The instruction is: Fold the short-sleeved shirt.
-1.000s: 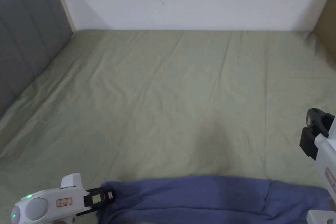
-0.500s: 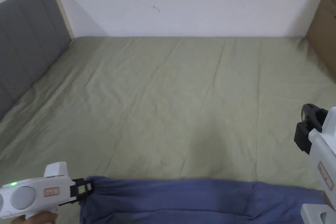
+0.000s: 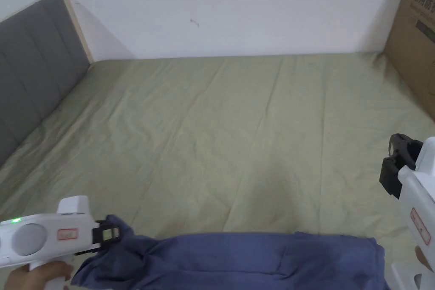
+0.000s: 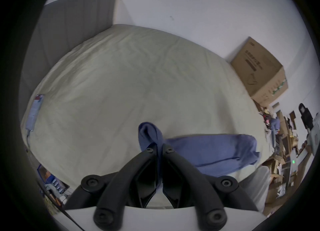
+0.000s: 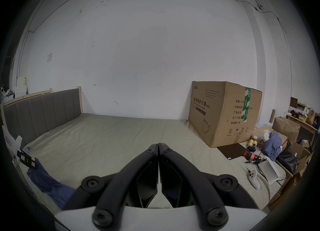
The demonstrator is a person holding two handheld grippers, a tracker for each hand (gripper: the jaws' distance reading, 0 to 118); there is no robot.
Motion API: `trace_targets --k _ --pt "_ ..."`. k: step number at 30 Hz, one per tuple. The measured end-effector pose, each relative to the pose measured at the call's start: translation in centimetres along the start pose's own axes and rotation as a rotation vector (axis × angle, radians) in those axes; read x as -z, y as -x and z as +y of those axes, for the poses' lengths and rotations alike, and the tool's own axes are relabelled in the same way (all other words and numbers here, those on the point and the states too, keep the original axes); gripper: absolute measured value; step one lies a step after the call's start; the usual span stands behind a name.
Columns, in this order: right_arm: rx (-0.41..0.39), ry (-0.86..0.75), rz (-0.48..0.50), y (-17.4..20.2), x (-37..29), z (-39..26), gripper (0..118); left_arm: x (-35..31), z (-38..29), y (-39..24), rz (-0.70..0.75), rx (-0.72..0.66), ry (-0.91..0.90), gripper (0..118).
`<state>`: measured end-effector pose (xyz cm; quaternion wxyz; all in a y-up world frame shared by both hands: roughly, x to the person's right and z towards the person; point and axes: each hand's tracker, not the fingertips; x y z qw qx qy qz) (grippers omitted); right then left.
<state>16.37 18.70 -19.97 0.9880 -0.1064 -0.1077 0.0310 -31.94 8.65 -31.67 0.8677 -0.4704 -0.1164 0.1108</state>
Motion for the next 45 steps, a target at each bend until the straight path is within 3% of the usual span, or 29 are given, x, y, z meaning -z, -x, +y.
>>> trace_targets --k 9,19,22,23,25,28,29,34,38,40,43,44,45 --pt "-0.008 -0.013 0.016 -1.7 -1.2 0.0 0 6.9 -0.8 -11.2 -0.143 0.088 0.094 2" --pt "0.017 0.009 -0.004 -4.1 -1.9 -0.5 0 16.4 -4.9 -17.4 -0.098 0.029 0.226 3" --pt "0.017 0.015 -0.006 -4.6 -1.9 -0.7 0 17.3 -5.9 -17.9 -0.073 0.046 0.222 26" --pt "0.021 0.015 -0.005 -4.7 -1.9 -0.6 0 17.2 -5.9 -17.9 -0.056 0.034 0.227 45" --pt "0.020 0.012 -0.007 -4.8 -1.9 -0.6 0 16.1 -5.6 -18.4 -0.148 0.011 0.213 51" --pt "0.010 0.010 -0.004 -4.8 -1.9 -0.4 0 13.3 -4.6 -19.1 -0.170 0.042 0.157 94" --pt "0.010 0.008 -0.001 -4.8 -2.0 -0.3 0 12.1 -4.2 -19.1 -0.173 0.063 0.113 104" --pt "0.004 -0.008 0.009 -4.4 -2.3 0.2 0 5.0 -2.8 -17.6 -0.104 0.209 -0.131 104" --pt "0.005 -0.011 0.017 -4.2 -2.2 0.4 0 2.8 -3.4 -14.8 0.052 0.264 -0.245 100" --pt "0.003 -0.010 0.021 -4.1 -2.0 0.4 0 2.6 -3.9 -13.1 0.084 0.256 -0.277 85" --pt "-0.004 -0.010 0.030 -3.6 -1.9 0.5 0 3.4 -5.0 -11.1 0.084 0.258 -0.272 44" --pt "-0.006 -0.011 0.030 -3.5 -1.9 0.5 0 3.8 -5.4 -10.6 0.086 0.260 -0.273 17" --pt "-0.007 -0.011 0.032 -3.5 -1.9 0.6 0 4.4 -5.8 -10.2 0.088 0.264 -0.266 1"
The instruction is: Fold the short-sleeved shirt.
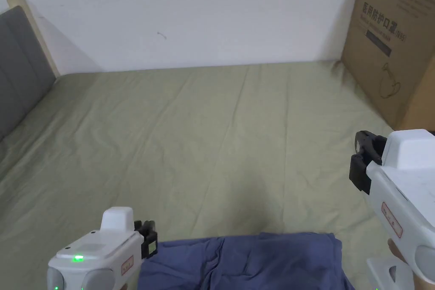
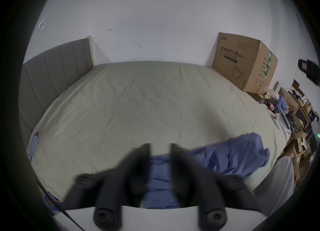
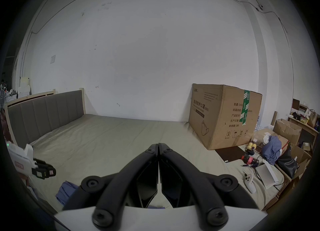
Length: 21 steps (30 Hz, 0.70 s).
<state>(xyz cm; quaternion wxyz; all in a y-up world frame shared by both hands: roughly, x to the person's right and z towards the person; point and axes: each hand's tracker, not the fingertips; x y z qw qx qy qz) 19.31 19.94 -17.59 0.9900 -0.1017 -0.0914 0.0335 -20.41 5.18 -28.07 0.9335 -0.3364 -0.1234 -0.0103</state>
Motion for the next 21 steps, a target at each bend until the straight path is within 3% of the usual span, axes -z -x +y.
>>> trace_targets --k 6,16,21 --pt "-0.007 0.003 0.005 0.3 0.2 0.1 0 2.9 -3.1 -1.2 -0.056 -0.011 0.122 0" --pt "-0.004 0.023 -0.024 -1.1 0.4 -0.5 0 7.9 -7.1 -8.5 -0.173 0.054 0.299 0" --pt "-0.001 0.029 -0.034 -1.7 0.5 -0.7 0 8.7 -7.1 -10.9 -0.120 0.132 0.301 0"
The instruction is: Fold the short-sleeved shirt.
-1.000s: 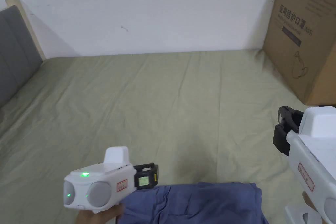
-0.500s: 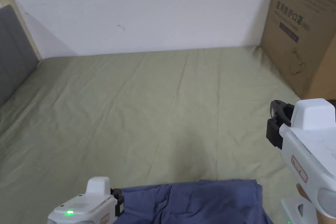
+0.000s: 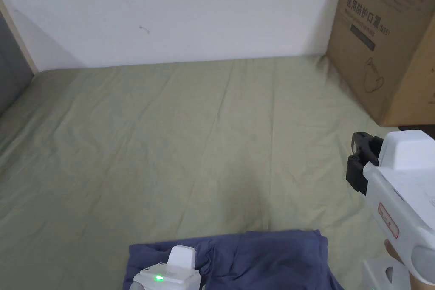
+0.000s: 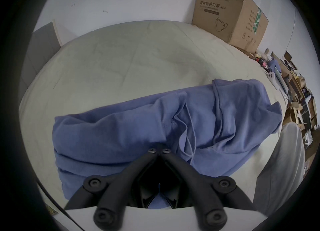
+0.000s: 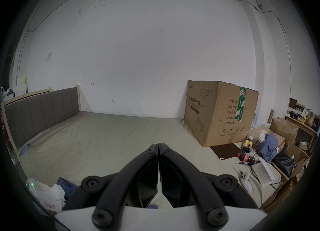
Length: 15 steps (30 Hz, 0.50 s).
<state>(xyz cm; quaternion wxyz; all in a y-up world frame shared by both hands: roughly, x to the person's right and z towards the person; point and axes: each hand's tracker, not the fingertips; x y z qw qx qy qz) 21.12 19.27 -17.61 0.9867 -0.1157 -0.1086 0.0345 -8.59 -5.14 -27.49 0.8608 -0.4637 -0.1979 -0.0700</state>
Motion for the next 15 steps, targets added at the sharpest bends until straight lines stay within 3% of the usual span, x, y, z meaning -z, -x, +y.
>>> trace_targets --k 5,8,15 --pt "0.002 0.012 0.003 -0.1 0.3 -0.2 0 -1.3 0.3 0.9 -0.046 -0.043 -0.008 0" --pt "0.001 0.009 0.008 0.0 0.3 0.0 0 -3.6 1.1 2.9 -0.145 -0.154 -0.079 0" --pt "0.002 -0.001 0.023 1.1 0.6 0.5 0 -8.7 2.8 11.4 -0.260 -0.327 -0.145 0"
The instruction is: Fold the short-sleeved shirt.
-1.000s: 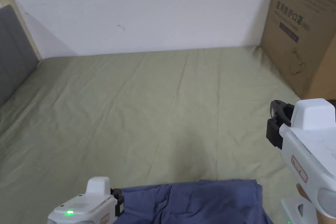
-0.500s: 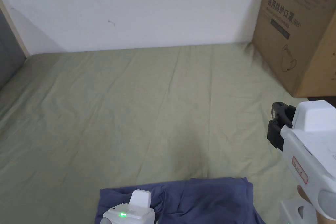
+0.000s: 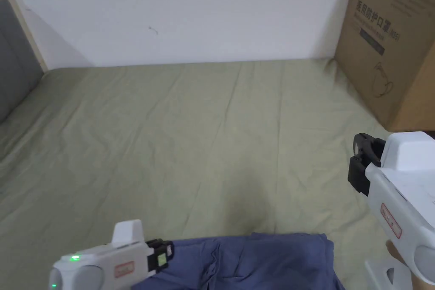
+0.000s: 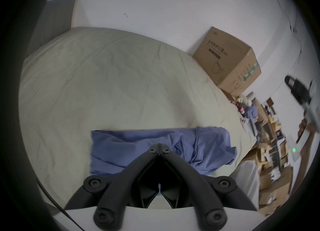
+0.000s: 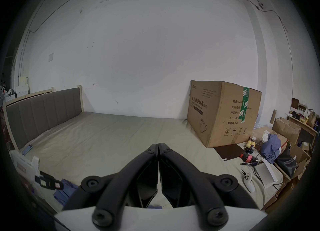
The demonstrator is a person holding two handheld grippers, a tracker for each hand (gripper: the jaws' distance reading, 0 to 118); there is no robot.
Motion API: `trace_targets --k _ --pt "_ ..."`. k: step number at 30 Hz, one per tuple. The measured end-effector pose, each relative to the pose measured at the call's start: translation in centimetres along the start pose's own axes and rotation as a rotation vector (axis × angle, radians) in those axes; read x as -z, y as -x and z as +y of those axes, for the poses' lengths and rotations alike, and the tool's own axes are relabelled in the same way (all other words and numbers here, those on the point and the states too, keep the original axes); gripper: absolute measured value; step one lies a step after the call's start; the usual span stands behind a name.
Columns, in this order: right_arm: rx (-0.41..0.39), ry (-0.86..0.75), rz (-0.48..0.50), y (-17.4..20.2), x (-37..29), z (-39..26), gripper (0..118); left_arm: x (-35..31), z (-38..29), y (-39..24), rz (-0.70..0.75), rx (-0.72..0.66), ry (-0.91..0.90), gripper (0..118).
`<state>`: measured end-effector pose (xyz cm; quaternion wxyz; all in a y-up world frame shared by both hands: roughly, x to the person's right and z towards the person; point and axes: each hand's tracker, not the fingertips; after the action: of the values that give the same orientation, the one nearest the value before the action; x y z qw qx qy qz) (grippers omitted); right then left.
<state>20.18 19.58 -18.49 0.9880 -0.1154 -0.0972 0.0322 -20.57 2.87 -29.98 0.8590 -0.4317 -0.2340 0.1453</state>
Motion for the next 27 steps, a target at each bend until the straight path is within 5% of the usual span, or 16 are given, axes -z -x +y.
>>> trace_targets --k 5,6,7,10,11,12,16,19,23,27 --pt "-0.007 0.012 0.015 1.1 0.5 -0.2 0 -1.0 0.6 5.7 -0.086 -0.088 0.032 0" --pt "-0.008 0.015 0.018 1.2 0.6 -0.2 0 -1.0 0.4 6.9 -0.110 -0.121 0.034 7" --pt "-0.008 0.018 0.021 1.4 0.7 -0.3 0 -0.9 0.4 7.9 -0.108 -0.142 0.045 18" --pt "-0.008 0.026 0.027 1.8 0.8 -0.4 0 -0.1 -0.3 9.6 -0.089 -0.167 0.062 88" --pt "-0.007 0.031 0.032 1.9 0.9 -0.5 0 0.4 -0.5 9.9 -0.078 -0.172 0.080 103" --pt "-0.005 0.036 0.033 1.9 1.0 -0.6 0 0.7 -0.7 10.2 -0.069 -0.180 0.088 105" --pt "-0.005 0.054 0.031 1.9 1.4 -0.9 0 2.7 -1.4 11.2 -0.044 -0.234 0.155 95" --pt "-0.012 0.071 0.018 1.8 1.6 -1.2 0 4.1 -1.9 11.2 -0.046 -0.220 0.187 54" --pt "-0.005 0.083 0.007 1.2 1.8 -1.6 0 4.7 -2.0 10.4 -0.011 -0.206 0.181 23" --pt "-0.015 0.099 -0.011 0.9 2.1 -1.8 0 4.2 -1.5 9.6 0.016 -0.211 0.181 16"
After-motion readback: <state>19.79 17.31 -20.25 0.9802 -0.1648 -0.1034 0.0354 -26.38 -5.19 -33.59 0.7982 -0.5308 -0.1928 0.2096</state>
